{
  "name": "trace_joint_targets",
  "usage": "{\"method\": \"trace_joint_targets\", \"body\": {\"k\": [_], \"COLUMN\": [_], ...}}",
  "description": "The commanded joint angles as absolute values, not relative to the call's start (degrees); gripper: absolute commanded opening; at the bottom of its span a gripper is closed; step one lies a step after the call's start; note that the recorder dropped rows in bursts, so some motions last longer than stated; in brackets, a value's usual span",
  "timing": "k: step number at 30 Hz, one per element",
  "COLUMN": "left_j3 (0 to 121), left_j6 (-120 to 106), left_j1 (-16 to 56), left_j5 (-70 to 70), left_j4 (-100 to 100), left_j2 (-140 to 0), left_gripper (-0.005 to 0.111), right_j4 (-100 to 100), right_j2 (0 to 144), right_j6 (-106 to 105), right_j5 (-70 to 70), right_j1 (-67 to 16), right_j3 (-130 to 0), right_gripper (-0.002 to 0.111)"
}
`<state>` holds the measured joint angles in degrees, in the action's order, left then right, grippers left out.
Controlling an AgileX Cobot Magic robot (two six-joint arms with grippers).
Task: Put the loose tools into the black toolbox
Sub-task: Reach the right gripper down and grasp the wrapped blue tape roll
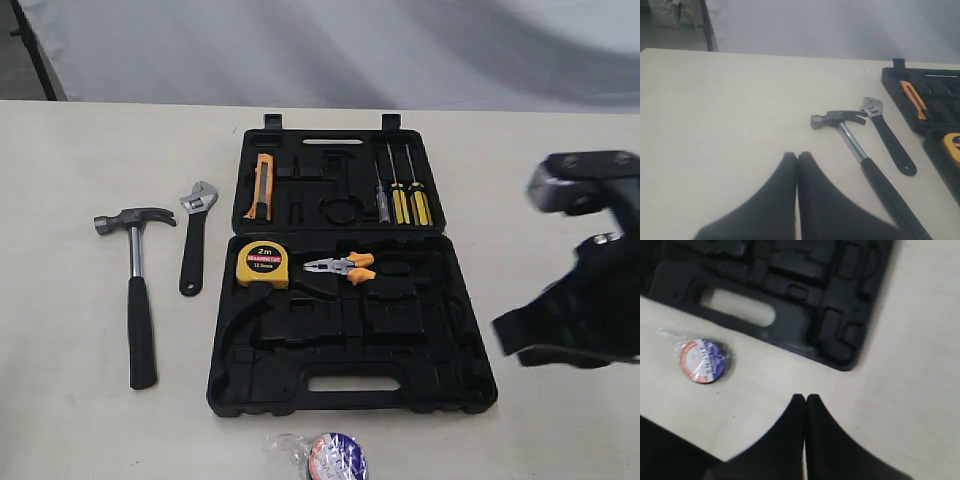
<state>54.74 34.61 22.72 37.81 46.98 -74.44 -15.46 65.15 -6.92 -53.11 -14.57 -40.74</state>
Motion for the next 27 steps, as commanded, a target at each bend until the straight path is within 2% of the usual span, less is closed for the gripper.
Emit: {"method": "trace_joint_targets", "body": {"k": [1, 4, 6, 9, 12, 14, 22, 27], "left_j3": [54.2, 54.2, 54.2, 54.2, 54.2, 54.2, 54.2, 54.2], "left_j6": [35.2, 35.2, 35.2, 35.2, 35.2, 35.2, 35.2, 35.2], "left_j1": [22.5, 22.5, 22.5, 22.5, 22.5, 22.5, 22.5, 22.5], "left_j5": [36.8, 36.8, 36.8, 36.8, 36.8, 36.8, 36.8, 36.8], "left_j4": [46.2, 46.2, 46.2, 46.2, 46.2, 46.2, 46.2, 46.2], "left_j2": [-74.0, -74.0, -74.0, -74.0, -74.0, -74.0, -74.0, -74.0], "left_gripper": [0.001, 0.001, 0.001, 0.001, 0.001, 0.001, 0.001, 0.001], "right_j4": [-15.8, -15.8, -15.8, -16.1, -16.1, -16.1, -16.1, -15.5], "right_j2": [72.3, 77.0, 79.9, 84.6, 88.2, 90.4, 95.9, 97.6], "right_j6": [-3.4, 0.5, 2.0, 3.8, 3.8, 3.8, 3.7, 3.7], "right_j5": [-46.0, -40.1, -38.4, -38.4, -38.4, -38.4, -38.4, -37.2], "right_j1": [-28.6, -36.1, -40.3, -43.8, -45.5, -45.6, -45.8, -45.8], "right_j3": [-40.6, -40.6, -41.0, -42.9, -45.1, -47.0, -49.3, -49.3], "right_gripper": [-0.001, 0.0, 0.004, 0.022, 0.047, 0.059, 0.079, 0.082]}}
